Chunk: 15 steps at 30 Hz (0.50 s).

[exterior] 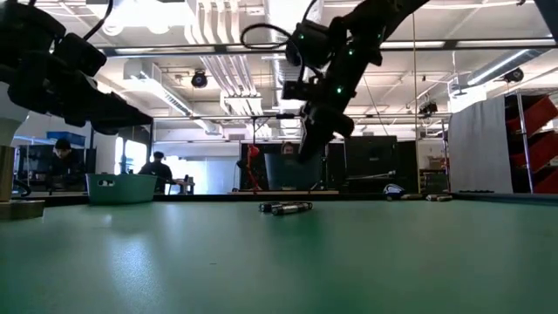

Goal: Sort batteries
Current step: Move the gray bin to the right top middle of the table

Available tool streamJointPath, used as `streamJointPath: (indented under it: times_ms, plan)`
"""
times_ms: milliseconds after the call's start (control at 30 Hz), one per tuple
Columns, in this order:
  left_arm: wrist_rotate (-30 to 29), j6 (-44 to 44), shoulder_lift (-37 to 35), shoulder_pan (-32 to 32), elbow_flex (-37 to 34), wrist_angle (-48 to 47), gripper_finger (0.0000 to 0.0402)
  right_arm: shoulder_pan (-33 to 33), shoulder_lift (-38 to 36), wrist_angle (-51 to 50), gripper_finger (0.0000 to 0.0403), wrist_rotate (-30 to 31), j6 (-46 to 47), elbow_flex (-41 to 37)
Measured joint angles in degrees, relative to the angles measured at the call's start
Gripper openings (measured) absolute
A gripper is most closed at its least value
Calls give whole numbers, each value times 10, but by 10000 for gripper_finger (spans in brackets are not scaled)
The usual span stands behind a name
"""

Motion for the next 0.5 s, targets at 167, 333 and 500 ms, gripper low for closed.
streamJointPath:
  times_ms: [167, 333, 500]
  plan:
    - [-1, 80, 2, 0, 0, 3, 191, -9, 35, 3, 9, -6, -11, 3]
    - [-1, 166, 6, 0, 0, 2, 191, -14, 46, 11, 10, -6, -20, 5]
    - [-1, 162, 11, 0, 0, 2, 191, -16, 46, 13, 13, -6, -17, 5]
